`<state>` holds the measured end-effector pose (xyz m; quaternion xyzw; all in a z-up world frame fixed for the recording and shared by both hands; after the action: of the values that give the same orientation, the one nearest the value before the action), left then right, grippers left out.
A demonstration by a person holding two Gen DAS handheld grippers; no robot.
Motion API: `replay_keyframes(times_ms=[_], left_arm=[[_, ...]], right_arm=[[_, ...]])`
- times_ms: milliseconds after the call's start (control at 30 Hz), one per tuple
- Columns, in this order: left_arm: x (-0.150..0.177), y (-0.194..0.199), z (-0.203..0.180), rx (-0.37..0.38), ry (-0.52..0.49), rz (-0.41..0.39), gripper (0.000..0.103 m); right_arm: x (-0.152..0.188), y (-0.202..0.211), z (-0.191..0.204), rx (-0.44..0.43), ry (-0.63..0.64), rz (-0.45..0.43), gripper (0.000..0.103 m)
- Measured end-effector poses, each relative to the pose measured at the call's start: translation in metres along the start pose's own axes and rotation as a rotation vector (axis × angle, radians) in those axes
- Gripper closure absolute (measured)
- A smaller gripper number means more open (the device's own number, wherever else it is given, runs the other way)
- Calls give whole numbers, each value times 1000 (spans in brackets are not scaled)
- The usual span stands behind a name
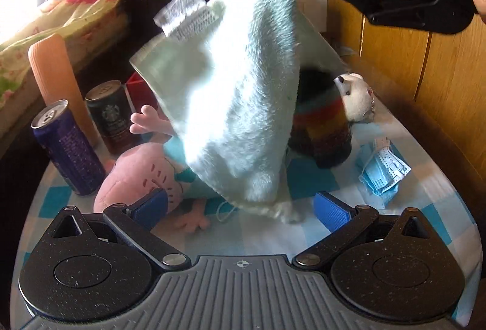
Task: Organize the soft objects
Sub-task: 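Grasp the striped knit hat with the left gripper while the right gripper holds the towel up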
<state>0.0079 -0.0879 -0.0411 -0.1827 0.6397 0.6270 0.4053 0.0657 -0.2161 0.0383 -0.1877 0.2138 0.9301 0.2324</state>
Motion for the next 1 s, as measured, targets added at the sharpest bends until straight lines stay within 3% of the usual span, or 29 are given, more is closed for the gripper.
replay_keyframes(times_ms=[67, 100, 167, 200, 267, 333, 433, 533, 600, 867, 967, 1000], left_arm=[[0, 2, -1, 8, 7, -9, 6], [0, 2, -1, 12, 9, -11, 6], [-1, 0, -2, 8, 11, -2, 6], [-3, -1, -2, 11, 10, 0, 6], [-6, 1, -4, 24, 10, -14, 6], [-12, 4, -12, 53, 1, -36, 6], [-29, 0, -39, 93, -71, -85, 6], [-46, -8, -65, 93, -191, -149, 5], [-55, -19, -73, 81, -210, -173, 5], [-65, -80, -81, 29, -172, -121, 6], [-64, -88, -82, 49, -158, -117, 14], [-63, -92, -83, 63, -155, -102, 22]], right_arm=[[5, -3, -12, -196, -198, 57, 103], [4, 1, -4, -234, -174, 48, 103], [-1, 5, 12, -143, -5, 1, 103], [-3, 3, 7, -119, -28, 1, 103], [-3, 0, -4, -157, -129, 19, 103], [-7, 9, 7, -134, -46, -20, 103], [-21, 25, 18, -229, -70, -65, 103], [-38, 38, 25, -228, -41, -118, 103], [-45, 48, 20, -245, -57, -159, 103], [-51, 60, 6, -247, -73, -185, 103], [-53, 62, 4, -233, -66, -193, 103], [-53, 63, 3, -227, -66, -197, 103]])
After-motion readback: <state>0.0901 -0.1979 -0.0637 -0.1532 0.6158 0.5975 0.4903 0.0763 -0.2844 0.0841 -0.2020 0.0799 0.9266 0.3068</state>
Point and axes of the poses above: each gripper's, at about its wrist camera, not at the fingertips, and y roughly against the way its jaws point, z to its left, x to its underside, the point moved 4 cm from there along -y, roughly the way its jaws point, and after that the axes turned 1 degree about -y, right-handed, at the moved point
